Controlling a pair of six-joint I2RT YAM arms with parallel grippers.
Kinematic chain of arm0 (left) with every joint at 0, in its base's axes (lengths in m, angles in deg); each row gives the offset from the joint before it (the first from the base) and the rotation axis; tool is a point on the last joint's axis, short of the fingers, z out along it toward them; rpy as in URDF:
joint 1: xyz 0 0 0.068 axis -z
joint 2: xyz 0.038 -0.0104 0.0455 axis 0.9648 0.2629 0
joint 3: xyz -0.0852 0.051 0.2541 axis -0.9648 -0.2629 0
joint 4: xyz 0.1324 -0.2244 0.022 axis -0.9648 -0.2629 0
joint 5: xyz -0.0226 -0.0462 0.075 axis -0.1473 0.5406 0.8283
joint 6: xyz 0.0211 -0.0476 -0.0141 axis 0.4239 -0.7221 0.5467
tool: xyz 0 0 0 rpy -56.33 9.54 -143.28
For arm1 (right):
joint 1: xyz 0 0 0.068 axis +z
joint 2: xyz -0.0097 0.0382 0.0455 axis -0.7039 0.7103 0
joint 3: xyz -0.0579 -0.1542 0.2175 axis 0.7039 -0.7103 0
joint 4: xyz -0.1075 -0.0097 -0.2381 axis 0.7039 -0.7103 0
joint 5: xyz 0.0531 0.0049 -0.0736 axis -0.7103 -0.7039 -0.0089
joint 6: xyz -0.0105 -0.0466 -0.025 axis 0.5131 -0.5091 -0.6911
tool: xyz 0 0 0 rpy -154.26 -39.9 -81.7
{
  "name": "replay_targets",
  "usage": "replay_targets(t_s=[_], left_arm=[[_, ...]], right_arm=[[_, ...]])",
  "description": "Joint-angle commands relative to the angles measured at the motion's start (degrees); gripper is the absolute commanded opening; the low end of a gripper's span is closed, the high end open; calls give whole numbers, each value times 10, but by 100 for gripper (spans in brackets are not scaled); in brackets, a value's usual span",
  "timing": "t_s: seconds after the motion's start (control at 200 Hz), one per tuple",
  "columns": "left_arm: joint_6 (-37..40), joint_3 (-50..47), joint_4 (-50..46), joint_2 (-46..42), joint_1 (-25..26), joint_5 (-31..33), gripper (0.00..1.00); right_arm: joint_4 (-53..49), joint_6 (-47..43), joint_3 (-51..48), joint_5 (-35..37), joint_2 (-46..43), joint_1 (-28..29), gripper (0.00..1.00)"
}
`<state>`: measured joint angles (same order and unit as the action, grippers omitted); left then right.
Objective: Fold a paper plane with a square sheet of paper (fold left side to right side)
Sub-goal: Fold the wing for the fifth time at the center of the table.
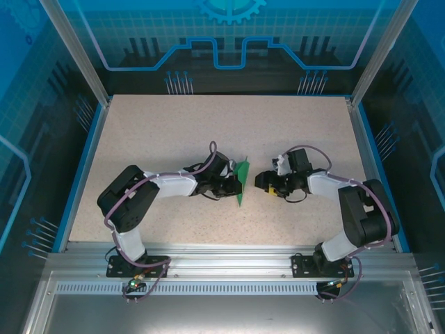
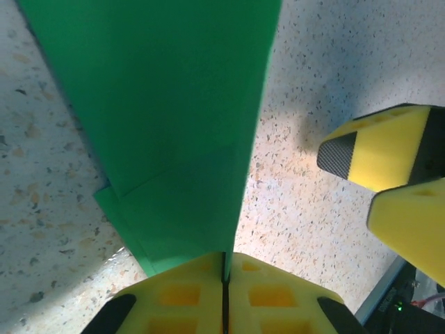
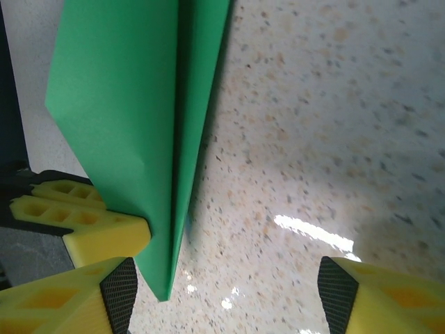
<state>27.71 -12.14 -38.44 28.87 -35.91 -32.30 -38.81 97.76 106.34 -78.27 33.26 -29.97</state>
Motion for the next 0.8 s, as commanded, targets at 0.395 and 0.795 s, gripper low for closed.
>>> replay_targets(t_s=[0.395,0.795], left_arm=[[-41,-37,102,26,-30,-74,7],[-68,-64,152,39,-41,-83,6]], right_arm=[[85,56,72,43,90,57,70],[90,71,113,63,157,73,58]])
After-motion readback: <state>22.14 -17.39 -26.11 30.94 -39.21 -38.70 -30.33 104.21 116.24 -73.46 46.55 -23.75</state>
